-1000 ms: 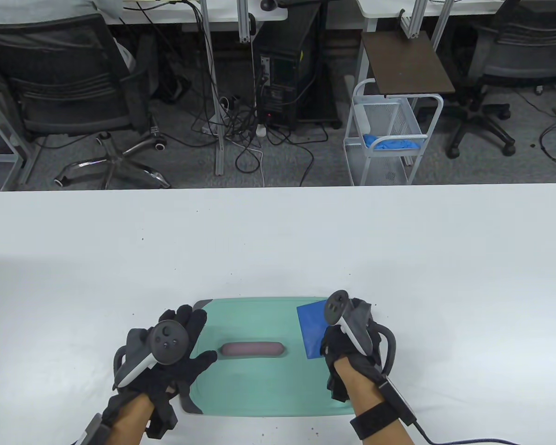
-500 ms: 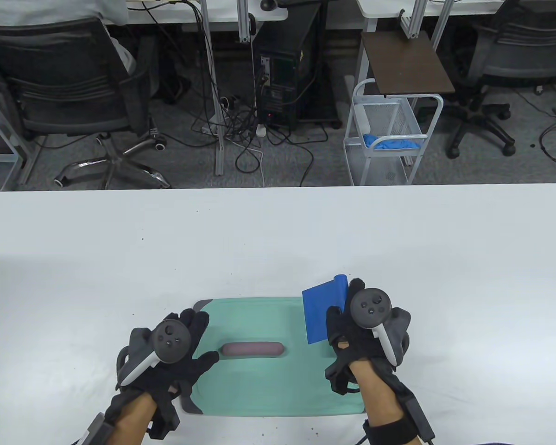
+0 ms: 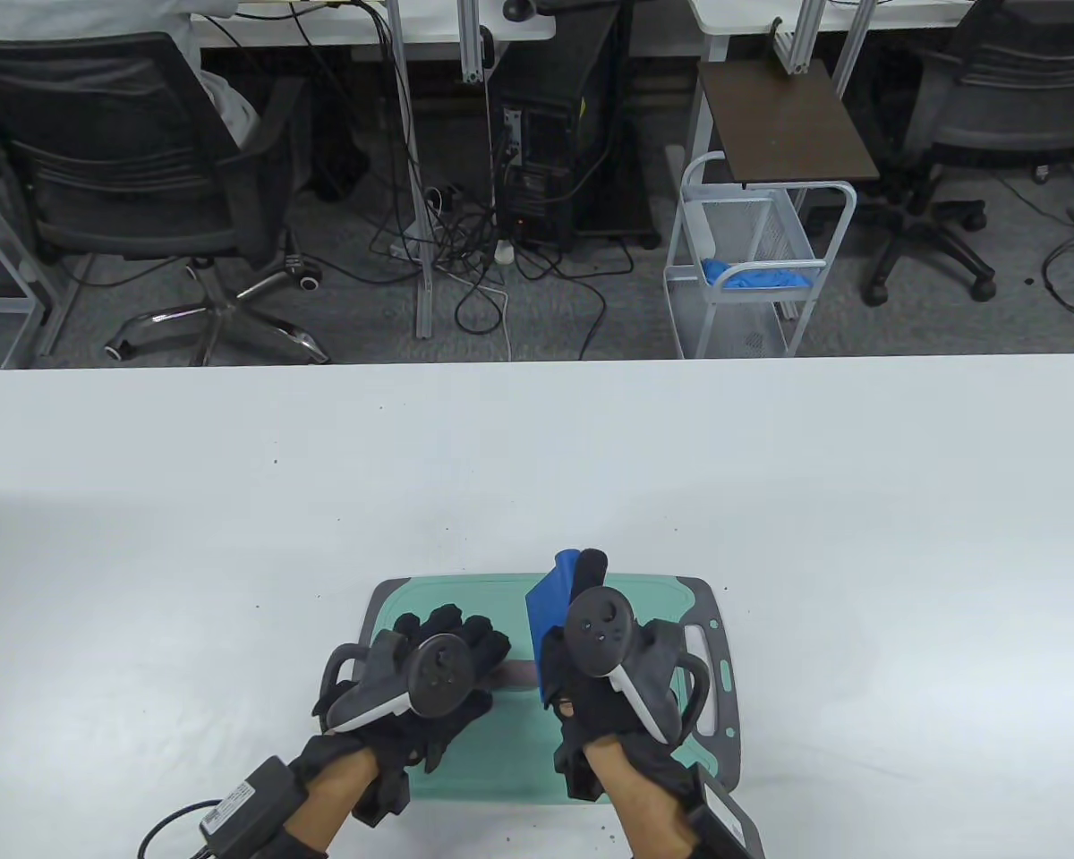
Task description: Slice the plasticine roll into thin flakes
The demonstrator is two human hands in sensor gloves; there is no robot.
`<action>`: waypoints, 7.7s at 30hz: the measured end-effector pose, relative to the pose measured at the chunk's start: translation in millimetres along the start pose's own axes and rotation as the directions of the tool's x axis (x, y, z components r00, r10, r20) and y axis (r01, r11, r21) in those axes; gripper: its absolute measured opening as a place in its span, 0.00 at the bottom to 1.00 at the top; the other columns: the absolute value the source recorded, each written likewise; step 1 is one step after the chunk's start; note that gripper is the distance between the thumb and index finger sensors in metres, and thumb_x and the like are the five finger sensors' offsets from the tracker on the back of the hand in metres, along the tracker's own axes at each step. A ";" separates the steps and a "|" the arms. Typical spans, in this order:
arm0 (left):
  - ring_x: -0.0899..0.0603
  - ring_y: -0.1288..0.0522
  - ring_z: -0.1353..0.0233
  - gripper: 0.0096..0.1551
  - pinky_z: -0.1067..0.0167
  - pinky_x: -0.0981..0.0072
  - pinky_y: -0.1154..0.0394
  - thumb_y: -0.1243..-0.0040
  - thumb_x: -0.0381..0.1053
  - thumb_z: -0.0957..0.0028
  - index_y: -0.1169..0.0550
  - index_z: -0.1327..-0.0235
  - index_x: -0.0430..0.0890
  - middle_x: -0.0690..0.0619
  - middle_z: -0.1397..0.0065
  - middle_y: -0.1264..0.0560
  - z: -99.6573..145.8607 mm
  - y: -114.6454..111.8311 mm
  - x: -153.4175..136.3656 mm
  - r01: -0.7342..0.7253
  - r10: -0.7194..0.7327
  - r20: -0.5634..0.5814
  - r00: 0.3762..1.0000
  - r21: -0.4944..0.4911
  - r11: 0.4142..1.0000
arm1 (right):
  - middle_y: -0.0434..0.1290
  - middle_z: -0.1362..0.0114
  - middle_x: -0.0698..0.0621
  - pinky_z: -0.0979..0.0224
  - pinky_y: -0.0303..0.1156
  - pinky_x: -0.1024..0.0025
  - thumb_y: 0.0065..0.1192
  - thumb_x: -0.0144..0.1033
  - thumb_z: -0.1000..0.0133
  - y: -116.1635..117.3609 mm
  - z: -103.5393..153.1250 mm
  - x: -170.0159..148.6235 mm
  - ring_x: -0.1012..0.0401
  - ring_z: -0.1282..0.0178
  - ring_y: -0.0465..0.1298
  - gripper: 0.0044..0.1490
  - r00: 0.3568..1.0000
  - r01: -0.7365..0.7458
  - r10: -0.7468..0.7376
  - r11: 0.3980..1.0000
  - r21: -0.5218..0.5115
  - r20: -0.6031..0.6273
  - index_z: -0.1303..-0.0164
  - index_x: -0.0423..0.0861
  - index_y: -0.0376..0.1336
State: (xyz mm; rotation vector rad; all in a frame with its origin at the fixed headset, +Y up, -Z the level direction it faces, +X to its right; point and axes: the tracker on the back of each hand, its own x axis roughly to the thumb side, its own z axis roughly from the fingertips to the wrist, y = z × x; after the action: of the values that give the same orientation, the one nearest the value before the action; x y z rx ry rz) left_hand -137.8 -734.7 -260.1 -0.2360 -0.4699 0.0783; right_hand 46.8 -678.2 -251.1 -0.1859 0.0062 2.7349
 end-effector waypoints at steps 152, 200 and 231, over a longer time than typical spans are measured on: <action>0.43 0.30 0.17 0.30 0.22 0.38 0.38 0.36 0.56 0.55 0.27 0.36 0.66 0.66 0.24 0.26 -10.3 -16.1 3.9 0.043 -0.041 -0.070 0.997 0.036 0.998 | 0.80 0.64 0.49 0.55 0.80 0.47 0.67 0.45 0.48 31.2 26.4 37.5 0.46 0.57 0.83 0.54 0.967 -0.256 0.256 0.966 0.027 0.004 0.22 0.42 0.41; 0.43 0.30 0.17 0.30 0.22 0.38 0.37 0.36 0.54 0.55 0.27 0.36 0.66 0.66 0.24 0.26 -10.9 -15.9 0.2 0.003 -0.002 -0.068 0.998 0.017 1.000 | 0.79 0.63 0.48 0.53 0.79 0.46 0.66 0.45 0.48 56.4 22.1 42.7 0.45 0.55 0.82 0.54 0.942 -0.322 0.328 0.943 -0.083 0.066 0.22 0.43 0.39; 0.44 0.29 0.18 0.35 0.22 0.38 0.37 0.31 0.57 0.60 0.30 0.37 0.69 0.69 0.29 0.22 -7.7 -12.5 -5.3 0.052 -0.045 -0.088 0.995 0.075 0.996 | 0.79 0.61 0.47 0.50 0.78 0.45 0.69 0.43 0.50 40.2 20.9 39.3 0.45 0.53 0.81 0.56 0.954 -0.262 0.261 0.965 -0.018 0.149 0.22 0.47 0.38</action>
State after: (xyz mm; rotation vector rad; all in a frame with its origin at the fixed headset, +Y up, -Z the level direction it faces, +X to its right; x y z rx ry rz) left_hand -138.8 -749.2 -266.1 -0.1519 -0.3858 0.0386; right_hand -7.3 -699.3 -236.4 0.0246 -0.0095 3.0066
